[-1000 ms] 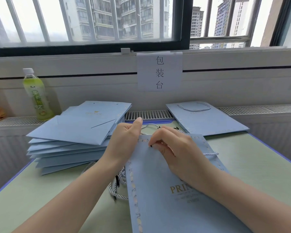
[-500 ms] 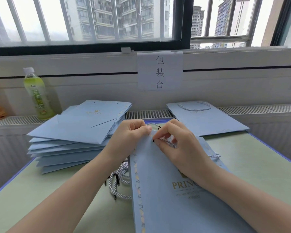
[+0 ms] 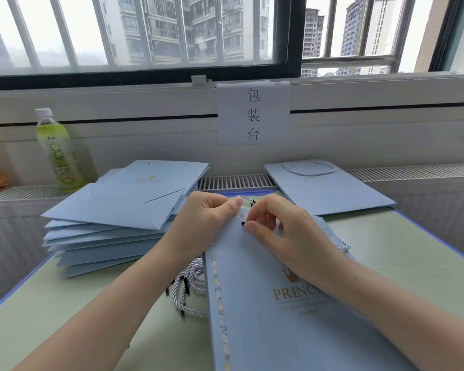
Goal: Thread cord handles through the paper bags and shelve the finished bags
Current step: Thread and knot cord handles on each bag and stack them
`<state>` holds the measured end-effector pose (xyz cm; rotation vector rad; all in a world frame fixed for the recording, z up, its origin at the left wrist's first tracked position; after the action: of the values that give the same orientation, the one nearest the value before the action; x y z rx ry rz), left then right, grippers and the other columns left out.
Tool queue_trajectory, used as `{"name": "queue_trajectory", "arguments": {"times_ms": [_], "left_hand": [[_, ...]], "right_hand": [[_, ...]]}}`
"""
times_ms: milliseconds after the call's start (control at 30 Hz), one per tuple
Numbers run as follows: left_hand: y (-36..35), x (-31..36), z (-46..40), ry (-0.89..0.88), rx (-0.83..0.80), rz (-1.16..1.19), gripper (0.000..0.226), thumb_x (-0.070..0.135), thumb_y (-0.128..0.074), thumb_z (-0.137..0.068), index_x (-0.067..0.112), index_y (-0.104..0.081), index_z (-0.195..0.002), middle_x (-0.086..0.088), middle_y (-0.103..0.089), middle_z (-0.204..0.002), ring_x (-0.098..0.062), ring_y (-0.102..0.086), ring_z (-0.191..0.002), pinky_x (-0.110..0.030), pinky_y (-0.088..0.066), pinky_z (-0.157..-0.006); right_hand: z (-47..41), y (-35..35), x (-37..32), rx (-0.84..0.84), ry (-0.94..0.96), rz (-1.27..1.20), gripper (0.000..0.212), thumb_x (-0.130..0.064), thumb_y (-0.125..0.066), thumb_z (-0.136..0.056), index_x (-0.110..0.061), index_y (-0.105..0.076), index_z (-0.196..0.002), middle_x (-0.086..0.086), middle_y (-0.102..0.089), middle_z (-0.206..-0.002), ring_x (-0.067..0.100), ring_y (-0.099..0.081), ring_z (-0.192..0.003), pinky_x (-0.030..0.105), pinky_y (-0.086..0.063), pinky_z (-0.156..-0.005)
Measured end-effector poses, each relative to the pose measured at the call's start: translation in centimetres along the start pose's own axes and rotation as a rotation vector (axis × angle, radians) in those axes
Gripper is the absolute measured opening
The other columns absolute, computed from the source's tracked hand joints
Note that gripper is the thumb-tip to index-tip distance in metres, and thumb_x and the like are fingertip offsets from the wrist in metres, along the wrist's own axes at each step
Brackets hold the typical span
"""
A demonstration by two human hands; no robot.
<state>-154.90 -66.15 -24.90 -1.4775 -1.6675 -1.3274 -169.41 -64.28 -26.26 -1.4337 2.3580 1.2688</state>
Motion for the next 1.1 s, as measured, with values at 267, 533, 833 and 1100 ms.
{"name": "queue_trajectory", "arguments": {"times_ms": [267,533,833,1100], "left_hand": [[-0.2,-0.2,-0.4,-0.111,0.089,-0.337,0.043,0.019,-0.056,-0.094,-0.006,-0.044,-0.062,-0.007,-0.034,-0.057,-0.012,-0.025,-0.052,-0.027,-0.021,-0.051],[-0.2,-0.5,0.2,0.01,0.091,-0.795,0.046,0.042,-0.053,-0.092,0.015,-0.037,-0.058,0.002,-0.04,-0.06,-0.016,-0.038,-0.062,-0.03,-0.027,-0.057],[-0.7,0.2,1.5,0.105,0.003,-1.302,0.029,0.042,-0.032,-0.101,0.016,-0.032,-0.087,-0.007,-0.054,-0.102,-0.029,-0.054,-0.102,-0.029,-0.032,-0.07],[-2.4,2.2,1.2,-0.101,0.009,-0.012,0.05,0.051,-0.04,-0.095,0.007,-0.064,-0.097,-0.005,-0.071,-0.084,-0.018,-0.069,-0.079,-0.035,-0.056,-0.079]], "right_hand": [[0.1,-0.3,0.2,-0.048,0.015,0.258,0.015,-0.033,-0.053,-0.091,-0.018,-0.055,-0.089,-0.005,-0.052,-0.088,0.011,-0.046,-0.083,0.024,-0.039,-0.075],[-0.4,1.7,0.6,-0.045,-0.15,0.018,0.016,-0.029,-0.055,-0.093,-0.018,-0.056,-0.082,-0.011,-0.05,-0.059,0.006,-0.045,-0.057,0.023,-0.039,-0.058],[-0.9,6.4,-0.6,0.499,-0.112,-0.34,0.023,-0.026,-0.049,-0.097,-0.021,-0.06,-0.078,-0.007,-0.031,-0.051,0.013,-0.023,-0.048,0.019,-0.022,-0.044],[-0.4,2.3,-0.1,0.08,-0.035,-0.094,0.048,-0.046,-0.037,-0.094,-0.008,-0.057,-0.074,-0.009,-0.036,-0.052,0.008,-0.031,-0.049,0.026,-0.028,-0.048]]}}
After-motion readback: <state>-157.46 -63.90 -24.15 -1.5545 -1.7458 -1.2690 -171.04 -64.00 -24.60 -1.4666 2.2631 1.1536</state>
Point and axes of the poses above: each hand's wrist, its own z-axis away from the middle knuckle, its own y-axis out of the back of the hand, x = y × z, the point moved 4 cm from there along -z, towards the middle knuckle
